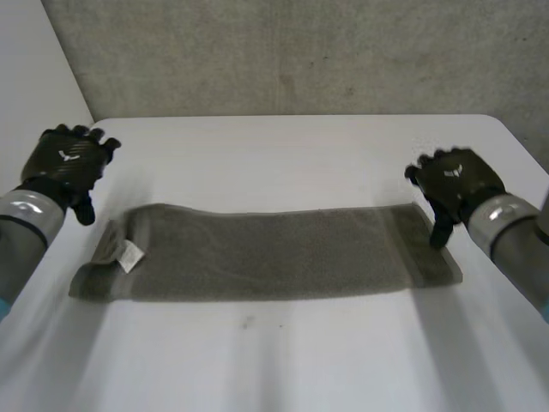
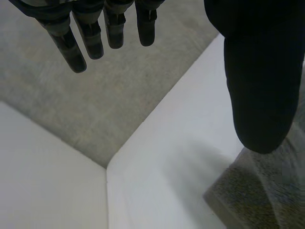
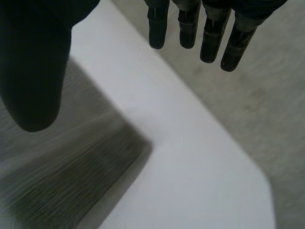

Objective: Fold the laundry

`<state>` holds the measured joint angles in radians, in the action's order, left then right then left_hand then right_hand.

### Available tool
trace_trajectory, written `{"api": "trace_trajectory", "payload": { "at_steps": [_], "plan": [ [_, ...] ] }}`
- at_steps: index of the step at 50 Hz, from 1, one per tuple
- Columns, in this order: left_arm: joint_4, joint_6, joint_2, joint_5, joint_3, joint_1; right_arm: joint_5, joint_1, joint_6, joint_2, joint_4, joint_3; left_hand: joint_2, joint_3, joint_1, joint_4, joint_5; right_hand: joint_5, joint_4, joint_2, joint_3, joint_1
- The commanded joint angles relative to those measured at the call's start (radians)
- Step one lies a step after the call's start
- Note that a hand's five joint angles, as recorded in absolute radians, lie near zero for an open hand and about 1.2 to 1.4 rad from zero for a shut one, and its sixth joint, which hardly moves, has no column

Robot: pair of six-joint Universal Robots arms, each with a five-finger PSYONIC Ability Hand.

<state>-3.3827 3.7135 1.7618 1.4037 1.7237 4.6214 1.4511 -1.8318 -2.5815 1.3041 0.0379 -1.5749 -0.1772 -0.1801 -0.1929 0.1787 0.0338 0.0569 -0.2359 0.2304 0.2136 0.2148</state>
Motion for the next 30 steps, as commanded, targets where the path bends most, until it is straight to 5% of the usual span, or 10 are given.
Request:
{"api": "trace_trajectory", "payload": {
  "at_steps": [1, 9, 18, 30],
  "plan": [
    [0.013, -0.116, 0.017, -0.025, -0.013, 0.076, -0.07, 0.088, 0.006, 0.04, -0.021, -0.138, -0.01, -0.007, 0.006, 0.008, -0.021, -0.057, 0.061, -0.056, -0.039, -0.04],
    [0.008, -0.077, 0.203, -0.025, -0.128, 0.077, -0.081, 0.088, 0.004, 0.037, -0.085, -0.184, -0.013, -0.01, 0.003, 0.011, -0.018, -0.057, 0.061, -0.056, -0.039, -0.04],
    [0.017, -0.095, 0.185, -0.031, -0.09, 0.073, -0.09, 0.103, 0.009, 0.023, -0.118, -0.198, -0.016, -0.013, 0.0, 0.014, -0.015, -0.044, 0.048, -0.043, -0.026, -0.027],
    [0.003, -0.139, 0.114, -0.038, 0.027, 0.027, -0.09, 0.127, 0.024, -0.097, -0.124, -0.189, -0.01, -0.007, 0.006, 0.008, -0.021, 0.256, -0.251, 0.257, 0.274, 0.272]
  ]
}}
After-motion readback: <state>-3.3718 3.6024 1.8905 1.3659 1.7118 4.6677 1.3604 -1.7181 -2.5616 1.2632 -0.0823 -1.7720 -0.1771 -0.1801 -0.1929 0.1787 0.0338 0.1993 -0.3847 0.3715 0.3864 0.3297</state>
